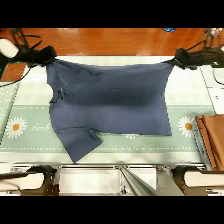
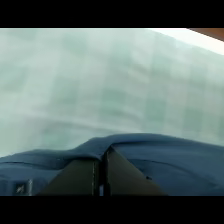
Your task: Fold the shirts.
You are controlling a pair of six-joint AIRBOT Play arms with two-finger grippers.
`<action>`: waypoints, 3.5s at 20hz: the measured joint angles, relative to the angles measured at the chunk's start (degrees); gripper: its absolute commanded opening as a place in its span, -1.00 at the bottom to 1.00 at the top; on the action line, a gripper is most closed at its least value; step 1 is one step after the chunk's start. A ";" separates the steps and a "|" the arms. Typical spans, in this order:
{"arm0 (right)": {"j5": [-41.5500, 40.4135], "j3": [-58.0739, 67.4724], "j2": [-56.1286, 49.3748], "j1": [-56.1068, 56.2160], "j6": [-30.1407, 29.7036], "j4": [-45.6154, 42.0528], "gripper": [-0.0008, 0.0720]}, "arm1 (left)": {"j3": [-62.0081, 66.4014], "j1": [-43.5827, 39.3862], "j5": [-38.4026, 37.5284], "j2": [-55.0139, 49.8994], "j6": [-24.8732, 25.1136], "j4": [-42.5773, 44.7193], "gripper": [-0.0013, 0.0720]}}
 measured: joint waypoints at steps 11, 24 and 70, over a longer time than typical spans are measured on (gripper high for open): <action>15.58 11.76 -15.06 -2.58 0.31 -7.91 -0.92 | 12.35 4.87 -22.10 -15.19 10.40 -7.21 -0.91; 24.59 0.90 -13.42 -3.54 1.99 -14.43 0.14 | -1.75 7.43 -32.20 -14.38 14.05 -7.34 0.42; 10.58 -66.64 38.82 -27.91 0.55 -6.27 0.14 | -55.36 15.34 -15.32 20.09 25.18 -33.00 -0.91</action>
